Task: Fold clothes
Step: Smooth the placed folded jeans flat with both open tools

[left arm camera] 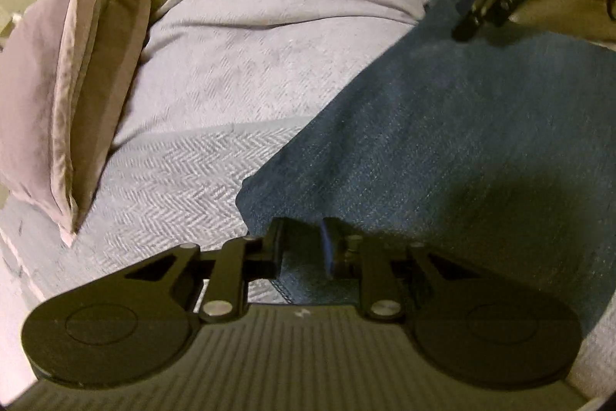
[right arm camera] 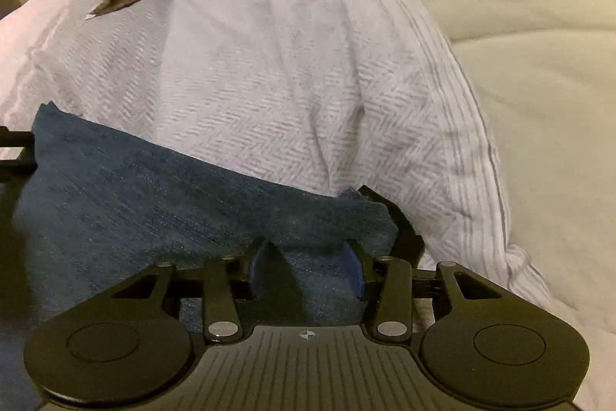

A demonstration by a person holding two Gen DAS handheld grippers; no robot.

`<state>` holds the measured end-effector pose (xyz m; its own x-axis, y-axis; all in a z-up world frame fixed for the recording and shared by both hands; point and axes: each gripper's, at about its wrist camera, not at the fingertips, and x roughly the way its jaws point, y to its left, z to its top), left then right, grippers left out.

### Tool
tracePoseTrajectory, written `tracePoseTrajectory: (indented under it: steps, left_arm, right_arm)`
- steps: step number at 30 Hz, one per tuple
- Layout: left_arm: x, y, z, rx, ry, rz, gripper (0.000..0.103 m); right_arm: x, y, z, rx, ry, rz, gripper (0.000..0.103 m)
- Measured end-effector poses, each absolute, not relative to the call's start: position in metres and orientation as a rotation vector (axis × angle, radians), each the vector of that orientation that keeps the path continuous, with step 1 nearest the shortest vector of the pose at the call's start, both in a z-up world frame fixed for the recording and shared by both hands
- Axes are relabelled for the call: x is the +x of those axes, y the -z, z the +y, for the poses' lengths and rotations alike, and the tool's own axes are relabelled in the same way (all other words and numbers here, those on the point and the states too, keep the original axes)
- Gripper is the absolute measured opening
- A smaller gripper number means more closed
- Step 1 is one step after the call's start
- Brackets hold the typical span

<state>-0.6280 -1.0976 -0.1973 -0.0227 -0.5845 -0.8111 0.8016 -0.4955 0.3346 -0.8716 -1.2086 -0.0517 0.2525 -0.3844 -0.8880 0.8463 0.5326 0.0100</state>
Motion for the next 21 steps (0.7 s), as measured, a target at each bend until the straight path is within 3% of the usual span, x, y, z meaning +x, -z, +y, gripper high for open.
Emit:
tracePoseTrajectory:
  steps: [13,21]
  left_arm:
    - [-0.629,0.197,-1.1,1.232,1.699,0.306,0.016]
    - [-0.632,0.197,-1.096,1.243,1.7,0.282,0.016]
  right_arm:
    - [-0.884,-0.003,-1.127,0.646,0.848,0.857,0.043]
    - [-0.878,0.021,-1.094,0.642,0.817,0.962,0.043]
